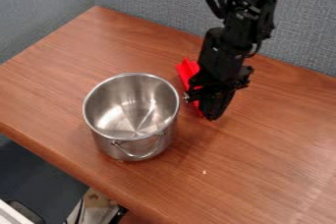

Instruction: Move the red object from the metal pot to the table

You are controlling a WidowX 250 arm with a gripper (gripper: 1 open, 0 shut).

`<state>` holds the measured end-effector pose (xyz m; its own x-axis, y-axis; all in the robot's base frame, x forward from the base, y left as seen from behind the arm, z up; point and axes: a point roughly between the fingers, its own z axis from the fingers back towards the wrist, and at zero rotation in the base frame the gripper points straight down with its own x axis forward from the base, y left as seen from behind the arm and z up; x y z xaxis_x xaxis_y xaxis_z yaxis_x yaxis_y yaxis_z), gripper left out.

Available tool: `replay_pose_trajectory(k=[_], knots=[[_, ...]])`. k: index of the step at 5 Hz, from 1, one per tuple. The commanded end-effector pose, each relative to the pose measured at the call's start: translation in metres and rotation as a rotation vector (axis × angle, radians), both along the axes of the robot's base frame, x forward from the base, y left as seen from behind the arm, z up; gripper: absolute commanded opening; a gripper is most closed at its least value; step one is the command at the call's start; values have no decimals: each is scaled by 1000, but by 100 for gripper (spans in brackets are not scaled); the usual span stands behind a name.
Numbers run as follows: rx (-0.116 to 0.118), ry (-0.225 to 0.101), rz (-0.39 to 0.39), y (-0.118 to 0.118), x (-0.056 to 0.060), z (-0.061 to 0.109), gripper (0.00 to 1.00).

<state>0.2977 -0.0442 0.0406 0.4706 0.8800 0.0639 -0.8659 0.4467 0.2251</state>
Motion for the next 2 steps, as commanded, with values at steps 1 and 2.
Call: replay_pose_trajectory(k=[1, 2], knots=[[15, -60, -45, -1, 14, 26, 100], [19, -47, -71, 2, 23, 39, 0]])
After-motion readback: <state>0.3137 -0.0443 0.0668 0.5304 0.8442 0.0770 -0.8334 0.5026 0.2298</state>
